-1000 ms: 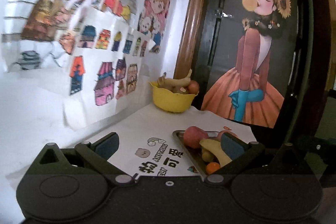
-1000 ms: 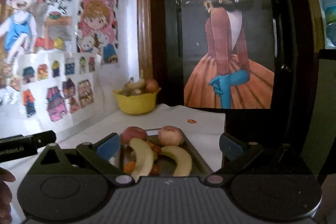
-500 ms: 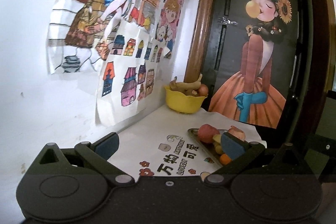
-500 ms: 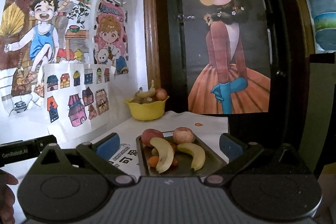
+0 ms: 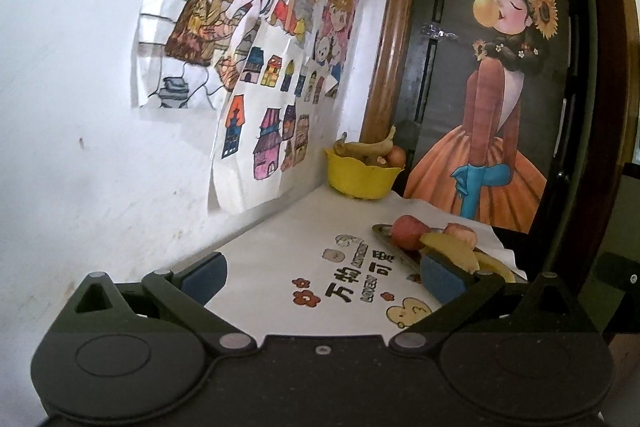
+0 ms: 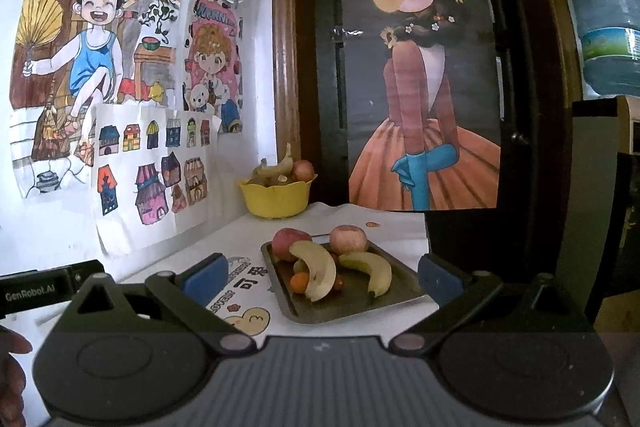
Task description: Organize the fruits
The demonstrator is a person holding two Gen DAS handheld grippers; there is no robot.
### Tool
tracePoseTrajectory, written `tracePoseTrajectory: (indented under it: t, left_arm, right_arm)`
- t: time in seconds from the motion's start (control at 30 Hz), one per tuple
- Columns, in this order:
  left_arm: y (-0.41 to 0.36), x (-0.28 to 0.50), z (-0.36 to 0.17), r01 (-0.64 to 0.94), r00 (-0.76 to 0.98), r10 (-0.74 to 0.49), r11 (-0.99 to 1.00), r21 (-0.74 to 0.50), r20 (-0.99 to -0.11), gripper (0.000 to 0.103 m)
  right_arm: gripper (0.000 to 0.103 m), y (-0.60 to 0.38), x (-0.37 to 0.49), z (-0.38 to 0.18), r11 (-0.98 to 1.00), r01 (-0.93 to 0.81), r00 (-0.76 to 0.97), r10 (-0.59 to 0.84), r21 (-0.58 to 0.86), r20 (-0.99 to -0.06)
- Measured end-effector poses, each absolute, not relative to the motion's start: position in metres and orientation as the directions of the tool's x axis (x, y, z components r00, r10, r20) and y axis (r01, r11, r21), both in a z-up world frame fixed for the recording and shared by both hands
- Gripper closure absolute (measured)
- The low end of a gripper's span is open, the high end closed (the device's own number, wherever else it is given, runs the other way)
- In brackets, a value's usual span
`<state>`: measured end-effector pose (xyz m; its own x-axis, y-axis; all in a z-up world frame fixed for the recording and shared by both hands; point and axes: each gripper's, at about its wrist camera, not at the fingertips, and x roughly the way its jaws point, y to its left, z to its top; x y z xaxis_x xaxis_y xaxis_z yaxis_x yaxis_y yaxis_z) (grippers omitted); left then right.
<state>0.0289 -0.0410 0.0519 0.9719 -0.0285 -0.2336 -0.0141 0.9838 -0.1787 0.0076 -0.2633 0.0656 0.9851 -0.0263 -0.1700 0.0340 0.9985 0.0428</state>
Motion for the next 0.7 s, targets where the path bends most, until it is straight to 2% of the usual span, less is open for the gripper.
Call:
tracePoseTrajectory:
  t: [0.17,0.7]
  left_arm:
    - [-0.037,0.027,0.048,-0.018,0.973,-0.021,0.985,-0.169,-0.23,0.001]
    - [-0.046,0.042,0.007,0.011,0.99,-0.028,0.992,-0.124,-0.138,0.001]
  right_arm:
    - [0.0,-0.258,0.001,0.058,0.998,0.056,0.985,-0.048,0.042,-0.163]
    - [0.0,-0.248,0.017,0.012,0.993,0.113,0.986,-0.108,0.033,-0.128]
